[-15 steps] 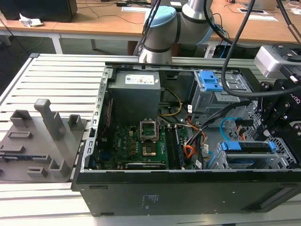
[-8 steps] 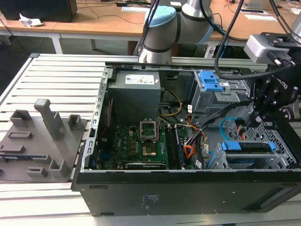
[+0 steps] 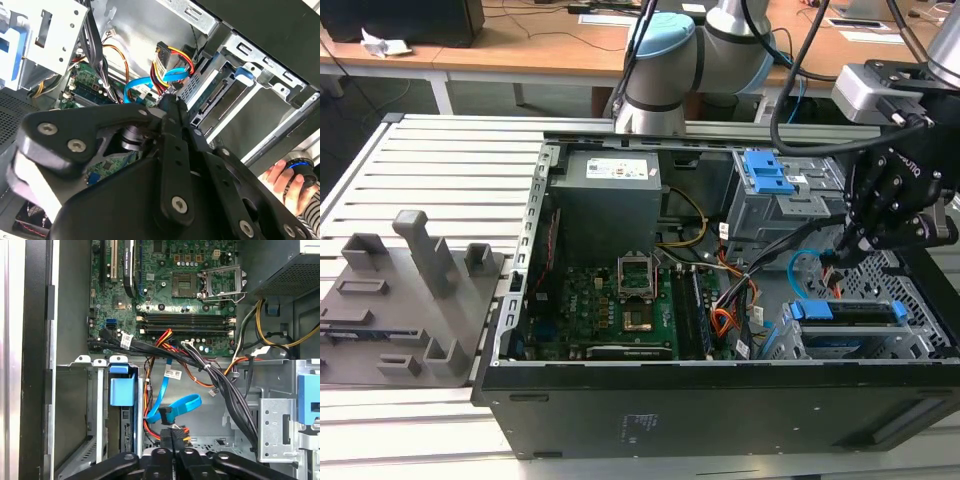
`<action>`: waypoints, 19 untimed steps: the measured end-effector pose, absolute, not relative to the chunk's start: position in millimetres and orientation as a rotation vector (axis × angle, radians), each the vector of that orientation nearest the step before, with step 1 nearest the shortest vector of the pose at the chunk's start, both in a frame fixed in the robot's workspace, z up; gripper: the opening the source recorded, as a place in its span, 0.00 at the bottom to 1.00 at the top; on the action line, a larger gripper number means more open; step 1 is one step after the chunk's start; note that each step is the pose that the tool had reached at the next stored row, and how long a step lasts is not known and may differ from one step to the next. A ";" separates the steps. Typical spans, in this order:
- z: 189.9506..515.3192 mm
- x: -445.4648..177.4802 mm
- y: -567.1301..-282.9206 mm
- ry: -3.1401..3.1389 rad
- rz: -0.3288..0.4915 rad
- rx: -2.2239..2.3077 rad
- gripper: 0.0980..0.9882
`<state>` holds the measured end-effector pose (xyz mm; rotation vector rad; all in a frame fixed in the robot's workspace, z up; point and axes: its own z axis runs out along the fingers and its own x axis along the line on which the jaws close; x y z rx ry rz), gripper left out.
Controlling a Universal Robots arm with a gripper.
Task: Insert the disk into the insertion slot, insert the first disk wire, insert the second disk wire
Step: 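Insert the first disk wire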
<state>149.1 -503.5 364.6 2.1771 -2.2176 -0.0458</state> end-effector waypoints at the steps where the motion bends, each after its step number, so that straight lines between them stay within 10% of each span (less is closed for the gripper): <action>1: 364.6 149.1 -503.5 -2.218 -0.046 2.177 0.15; 5: 364.6 149.1 -503.5 -2.218 -0.046 2.177 0.30; 19: 354.1 149.2 -489.2 -2.200 -0.004 2.158 0.30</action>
